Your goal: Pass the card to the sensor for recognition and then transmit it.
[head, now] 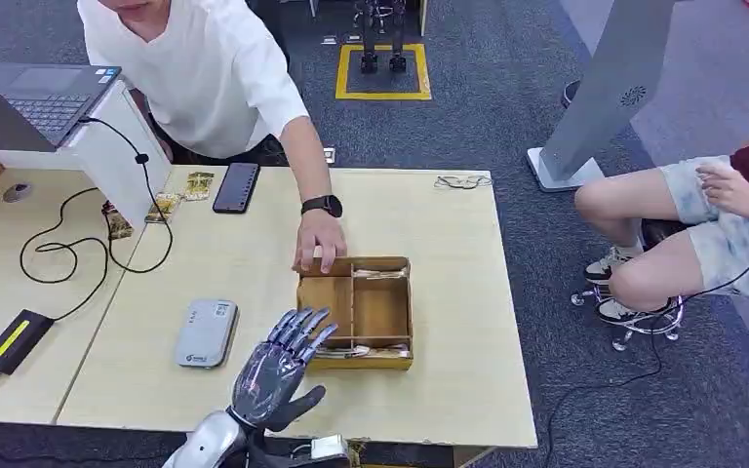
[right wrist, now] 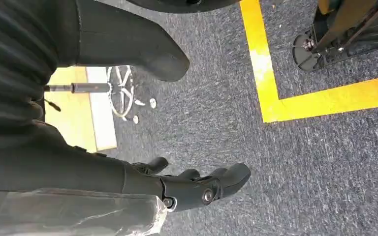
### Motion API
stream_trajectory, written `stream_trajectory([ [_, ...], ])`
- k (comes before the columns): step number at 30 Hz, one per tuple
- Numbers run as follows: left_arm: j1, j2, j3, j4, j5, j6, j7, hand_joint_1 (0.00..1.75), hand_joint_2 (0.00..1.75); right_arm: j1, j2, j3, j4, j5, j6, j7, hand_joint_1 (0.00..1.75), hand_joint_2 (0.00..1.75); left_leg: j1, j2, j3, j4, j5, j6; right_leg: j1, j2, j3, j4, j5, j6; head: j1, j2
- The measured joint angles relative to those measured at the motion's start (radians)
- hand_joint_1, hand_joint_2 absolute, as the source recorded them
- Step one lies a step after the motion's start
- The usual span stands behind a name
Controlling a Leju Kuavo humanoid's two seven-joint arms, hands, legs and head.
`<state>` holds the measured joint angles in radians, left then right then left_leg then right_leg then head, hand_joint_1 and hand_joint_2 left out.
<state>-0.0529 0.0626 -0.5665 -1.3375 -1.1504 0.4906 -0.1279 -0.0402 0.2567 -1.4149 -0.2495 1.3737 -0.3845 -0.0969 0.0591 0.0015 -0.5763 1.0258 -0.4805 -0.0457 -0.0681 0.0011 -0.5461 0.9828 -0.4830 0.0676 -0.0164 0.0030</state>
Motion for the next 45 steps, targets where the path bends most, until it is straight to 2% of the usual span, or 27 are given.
stream_trajectory([
  [5, 0.003, 0.022, -0.012, -0.001, 0.044, -0.037, -0.076, 0.00, 1.75, 0.000, -0.002, 0.008, 0.001, 0.004, 0.001, -0.005, 0.00, 1.75, 0.000, 0.000, 0.000, 0.000, 0.000, 0.000, 0.000, 0.000, 0.000, 0.000, 0.000, 0.000, 0.000, 0.000],
  [13, 0.003, 0.043, -0.035, -0.003, 0.048, -0.059, -0.096, 0.00, 1.75, 0.000, -0.003, 0.019, 0.002, 0.009, 0.002, -0.006, 0.00, 1.75, 0.000, 0.000, 0.000, 0.000, 0.000, 0.000, 0.000, 0.000, 0.000, 0.000, 0.000, 0.000, 0.000, 0.000],
  [15, 0.000, 0.045, -0.044, -0.003, 0.017, -0.061, -0.077, 0.00, 1.75, 0.000, -0.004, 0.019, 0.002, 0.017, 0.002, -0.007, 0.00, 1.75, 0.000, 0.000, 0.000, 0.000, 0.000, 0.000, 0.000, 0.000, 0.000, 0.000, 0.000, 0.000, 0.000, 0.000],
  [21, -0.017, 0.043, -0.060, -0.002, -0.098, -0.042, 0.042, 0.00, 1.75, 0.000, -0.005, 0.022, 0.004, 0.019, 0.003, 0.000, 0.00, 1.75, 0.000, 0.000, 0.000, 0.000, 0.000, 0.000, 0.000, 0.000, 0.000, 0.000, 0.000, 0.000, 0.000, 0.000],
  [27, -0.026, 0.034, -0.061, 0.001, -0.111, -0.039, 0.054, 0.00, 1.75, -0.001, -0.005, 0.023, 0.004, 0.019, 0.003, 0.002, 0.00, 1.75, 0.000, 0.000, 0.000, 0.000, 0.000, 0.000, 0.000, 0.000, 0.000, 0.000, 0.000, 0.000, 0.000, 0.000],
  [30, -0.032, 0.030, -0.061, 0.003, -0.139, -0.035, 0.088, 0.00, 1.75, -0.001, -0.005, 0.023, 0.004, 0.021, 0.003, 0.003, 0.00, 1.75, 0.000, 0.000, 0.000, 0.000, 0.000, 0.000, 0.000, 0.000, -0.001, 0.000, 0.000, 0.000, 0.000, 0.000],
  [39, -0.060, -0.018, -0.061, 0.021, -0.160, -0.033, 0.157, 0.00, 1.75, -0.002, -0.005, 0.023, 0.005, 0.020, 0.001, 0.008, 0.00, 1.75, 0.000, 0.000, 0.000, 0.000, 0.000, 0.000, 0.000, 0.000, -0.001, 0.000, 0.000, 0.000, 0.000, 0.000],
  [45, -0.072, -0.032, -0.061, 0.026, -0.163, -0.039, 0.157, 0.00, 1.75, -0.002, -0.005, 0.023, 0.005, 0.021, 0.001, 0.008, 0.00, 1.75, 0.000, 0.000, 0.000, 0.000, 0.000, 0.000, 0.000, 0.000, -0.001, 0.000, 0.000, 0.000, 0.000, 0.000],
])
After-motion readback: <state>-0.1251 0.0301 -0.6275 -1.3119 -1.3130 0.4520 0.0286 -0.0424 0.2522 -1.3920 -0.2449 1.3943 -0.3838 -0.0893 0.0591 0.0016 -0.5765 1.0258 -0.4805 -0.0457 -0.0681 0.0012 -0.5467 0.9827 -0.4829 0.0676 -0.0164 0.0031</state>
